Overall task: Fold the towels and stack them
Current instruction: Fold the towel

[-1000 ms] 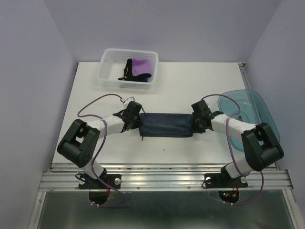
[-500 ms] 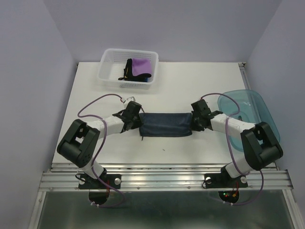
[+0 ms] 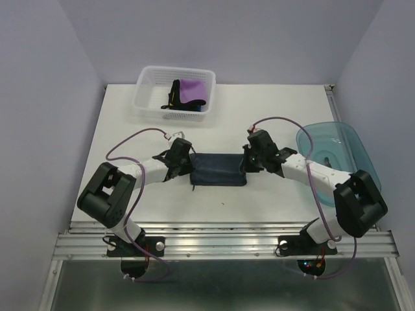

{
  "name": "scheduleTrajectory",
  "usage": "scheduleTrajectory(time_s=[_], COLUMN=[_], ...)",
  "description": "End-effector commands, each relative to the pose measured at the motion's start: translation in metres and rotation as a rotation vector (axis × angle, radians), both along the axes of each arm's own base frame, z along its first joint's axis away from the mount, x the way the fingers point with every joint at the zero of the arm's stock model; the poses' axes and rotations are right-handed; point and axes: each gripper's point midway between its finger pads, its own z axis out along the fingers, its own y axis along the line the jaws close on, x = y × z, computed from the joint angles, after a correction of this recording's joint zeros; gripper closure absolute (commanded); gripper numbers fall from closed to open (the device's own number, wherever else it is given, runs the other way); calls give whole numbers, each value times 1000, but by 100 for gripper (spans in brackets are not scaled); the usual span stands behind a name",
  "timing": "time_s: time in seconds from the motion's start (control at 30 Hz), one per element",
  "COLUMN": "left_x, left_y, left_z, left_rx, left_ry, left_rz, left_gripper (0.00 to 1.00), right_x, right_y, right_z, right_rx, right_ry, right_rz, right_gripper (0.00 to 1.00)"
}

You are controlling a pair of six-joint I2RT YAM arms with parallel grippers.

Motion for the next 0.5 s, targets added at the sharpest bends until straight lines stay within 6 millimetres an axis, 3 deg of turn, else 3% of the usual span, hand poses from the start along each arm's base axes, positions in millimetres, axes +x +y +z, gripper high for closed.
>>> scheduleTrajectory(time_s=[0.0, 0.17, 0.47], left_x=[-7, -11, -13], left_y=[7, 12, 15], left_z=[-2, -7, -11], left_rx=[-4, -19, -37], left_ry=[8, 32, 48], left_rz=[6, 18, 28], left_gripper=[100, 100, 100], right_x=[21, 17, 8], right_y=[58, 105, 167], right_z=[52, 63, 58], right_rx=[90, 121, 155], right_ry=[-146, -163, -140], right_rz=[126, 231, 372], right_gripper=[99, 99, 99])
